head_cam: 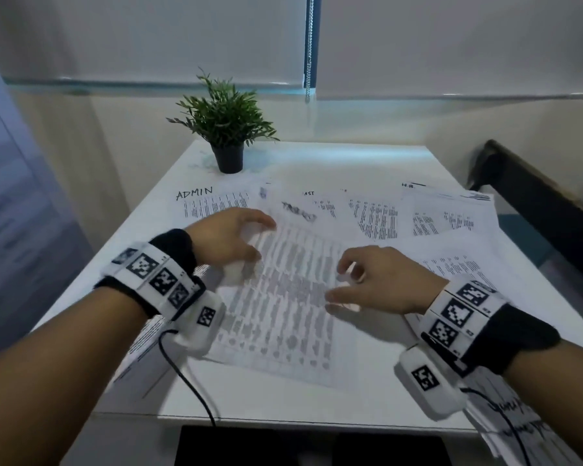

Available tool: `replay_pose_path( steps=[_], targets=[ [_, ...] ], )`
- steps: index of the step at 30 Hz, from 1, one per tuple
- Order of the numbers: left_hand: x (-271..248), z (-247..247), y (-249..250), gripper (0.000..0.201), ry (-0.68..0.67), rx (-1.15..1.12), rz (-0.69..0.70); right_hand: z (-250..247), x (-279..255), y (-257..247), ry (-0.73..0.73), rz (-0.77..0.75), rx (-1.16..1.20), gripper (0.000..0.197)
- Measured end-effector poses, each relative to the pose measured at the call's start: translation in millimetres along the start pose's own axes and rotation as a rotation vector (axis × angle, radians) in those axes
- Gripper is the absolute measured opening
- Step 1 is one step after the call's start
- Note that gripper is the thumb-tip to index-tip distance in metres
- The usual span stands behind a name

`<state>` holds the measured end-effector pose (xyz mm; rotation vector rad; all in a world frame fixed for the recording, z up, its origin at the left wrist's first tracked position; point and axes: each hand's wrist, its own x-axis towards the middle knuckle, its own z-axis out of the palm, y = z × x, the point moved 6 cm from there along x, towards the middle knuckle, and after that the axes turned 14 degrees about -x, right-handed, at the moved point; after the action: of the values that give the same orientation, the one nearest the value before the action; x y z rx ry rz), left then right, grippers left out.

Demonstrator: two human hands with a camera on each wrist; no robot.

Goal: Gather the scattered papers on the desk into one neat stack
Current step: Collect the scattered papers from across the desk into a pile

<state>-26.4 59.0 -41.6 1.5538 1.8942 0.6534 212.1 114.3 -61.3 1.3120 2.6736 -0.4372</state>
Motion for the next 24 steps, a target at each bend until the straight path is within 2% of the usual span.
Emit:
replay_pose_path(
  steps=[3, 6, 9, 11, 12, 13, 14, 15, 16, 17, 19, 21, 24],
  targets=[
    [-8.1, -27.2, 5.3, 0.056, 0.146, -0.109, 0.132, -9.7, 1.7, 9.0, 0.149, 0.052, 0.086, 0.062],
    [-17.0, -42.7, 11.8, 0.064, 0.304, -0.187, 0.237, -12.7, 11.2, 21.8, 0.164, 0.151, 0.201, 0.091],
    [-21.1, -44.4, 15.5, 0.087, 0.316, -0.366, 0.301, -9.0, 25.0, 31.1, 0.129, 0.203, 0.491, 0.137],
    [-21.7, -42.4, 15.4, 0.099, 0.288, -0.496, 0.316, -8.8, 30.7, 34.2, 0.119, 0.21, 0.782, 0.15],
    [-21.2, -41.6, 15.6, 0.102, 0.286, -0.556, 0.317, -10.1, 31.5, 31.4, 0.104, 0.185, 0.943, 0.147],
    [-20.1, -40.6, 15.6, 0.103, 0.292, -0.625, 0.315, -12.4, 31.3, 28.7, 0.088, 0.155, 1.091, 0.134],
    [-18.8, -39.3, 16.9, 0.105, 0.295, -0.707, 0.313, -17.6, 28.0, 26.7, 0.088, 0.128, 1.2, 0.103],
    [-17.4, -36.7, 18.5, 0.108, 0.287, -0.8, 0.305, -23.8, 23.4, 26.0, 0.118, 0.109, 1.265, 0.059],
    [-13.8, -31.8, 19.3, 0.111, 0.262, -0.908, 0.285, -30.3, 17.9, 27.8, 0.144, 0.099, 1.273, 0.029],
    [-10.3, -24.7, 20.7, 0.114, 0.217, -1.017, 0.248, -34.4, 14.1, 32.9, 0.165, 0.091, 1.25, 0.02],
    [-6.9, -6.9, 27.5, 0.104, 0.14, -1.096, 0.128, -42.7, 1.0, 51.4, 0.196, 0.096, 1.208, 0.021],
    [-5.8, 8.1, 35.1, 0.075, 0.108, -0.872, 0.034, -49.6, -18.3, 81.4, 0.205, 0.133, 1.131, 0.018],
    [-4.1, 7.9, 30.1, 0.032, 0.123, -0.293, 0.061, -46.0, -51.1, 146.1, 0.196, 0.3, 0.991, 0.02]
  ],
)
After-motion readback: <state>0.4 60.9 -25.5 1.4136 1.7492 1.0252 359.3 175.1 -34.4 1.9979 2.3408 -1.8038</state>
